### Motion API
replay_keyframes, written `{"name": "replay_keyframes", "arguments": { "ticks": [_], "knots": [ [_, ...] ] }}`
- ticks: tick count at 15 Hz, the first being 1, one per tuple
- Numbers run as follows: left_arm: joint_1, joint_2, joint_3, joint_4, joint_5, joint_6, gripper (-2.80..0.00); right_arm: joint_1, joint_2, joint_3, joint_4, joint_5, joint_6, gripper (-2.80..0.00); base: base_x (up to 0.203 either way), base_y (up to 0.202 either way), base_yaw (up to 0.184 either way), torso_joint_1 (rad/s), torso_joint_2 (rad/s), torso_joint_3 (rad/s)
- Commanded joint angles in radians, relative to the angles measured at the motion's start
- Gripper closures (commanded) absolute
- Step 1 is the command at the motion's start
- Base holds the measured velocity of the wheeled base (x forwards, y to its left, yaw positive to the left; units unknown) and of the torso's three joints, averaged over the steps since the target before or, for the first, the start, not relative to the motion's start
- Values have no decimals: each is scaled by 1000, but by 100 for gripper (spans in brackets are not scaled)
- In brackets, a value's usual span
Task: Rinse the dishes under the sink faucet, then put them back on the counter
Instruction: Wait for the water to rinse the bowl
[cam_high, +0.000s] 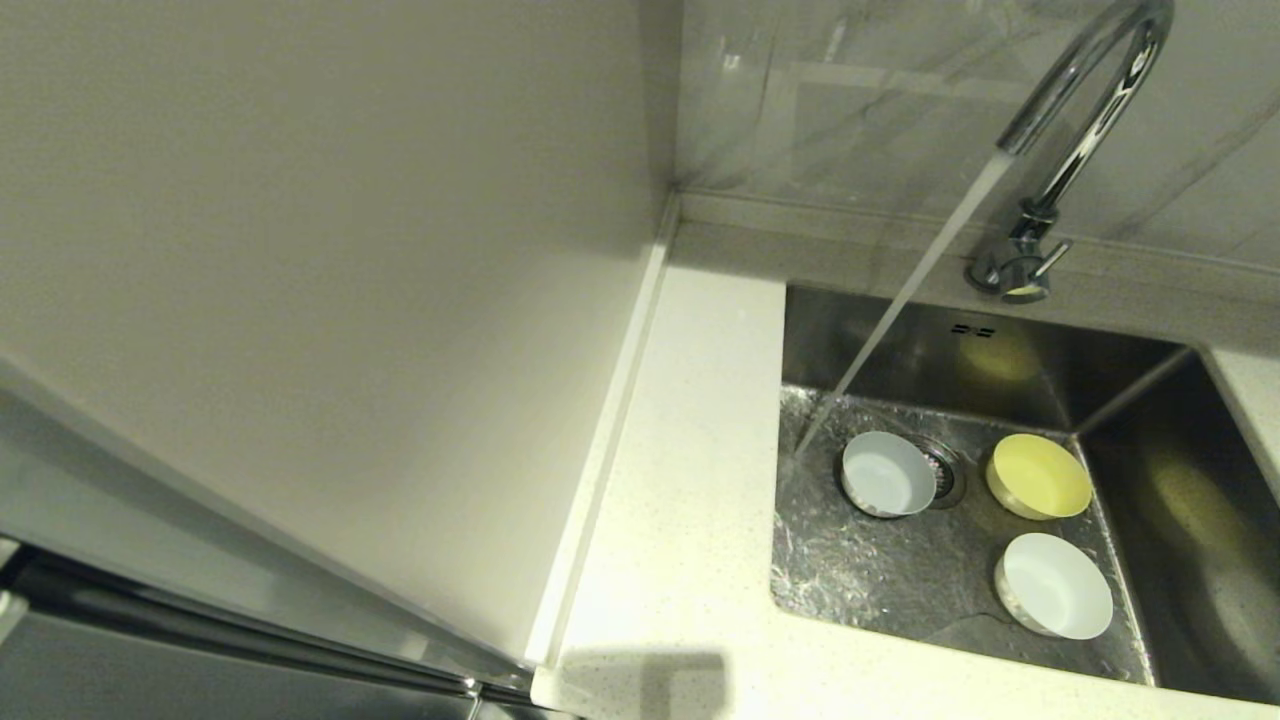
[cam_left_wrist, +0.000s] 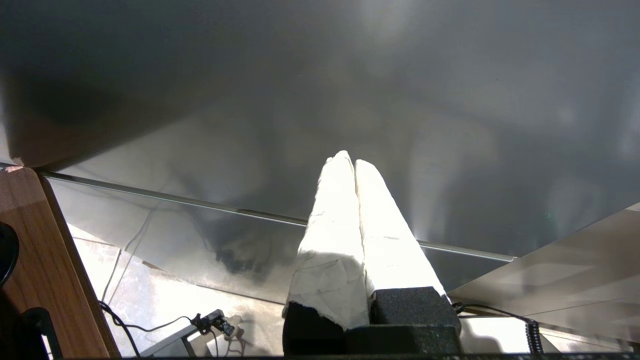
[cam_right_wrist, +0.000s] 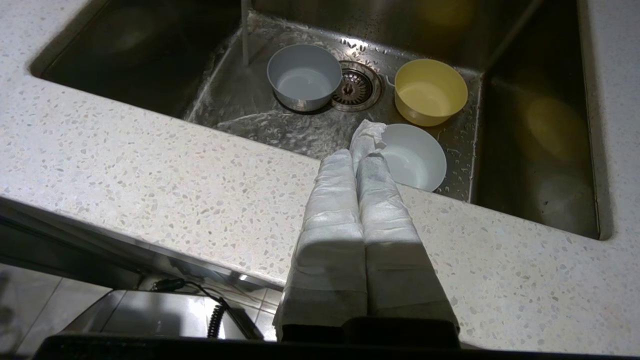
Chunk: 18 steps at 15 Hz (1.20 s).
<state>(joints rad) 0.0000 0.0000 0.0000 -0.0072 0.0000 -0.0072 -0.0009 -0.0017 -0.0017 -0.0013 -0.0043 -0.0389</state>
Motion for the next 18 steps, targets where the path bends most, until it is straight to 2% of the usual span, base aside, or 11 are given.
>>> {"name": "replay_keyframes", "arguments": {
  "ticks": [1,18],
  "knots": [
    [0,-1,3,0,0,0,0,1,2,0,0,1,-1,0,0,0,0,0,0,0],
    [0,0,3,0,0,0,0,-1,2,0,0,1,-1,0,0,0,0,0,0,0]
  ]
}}
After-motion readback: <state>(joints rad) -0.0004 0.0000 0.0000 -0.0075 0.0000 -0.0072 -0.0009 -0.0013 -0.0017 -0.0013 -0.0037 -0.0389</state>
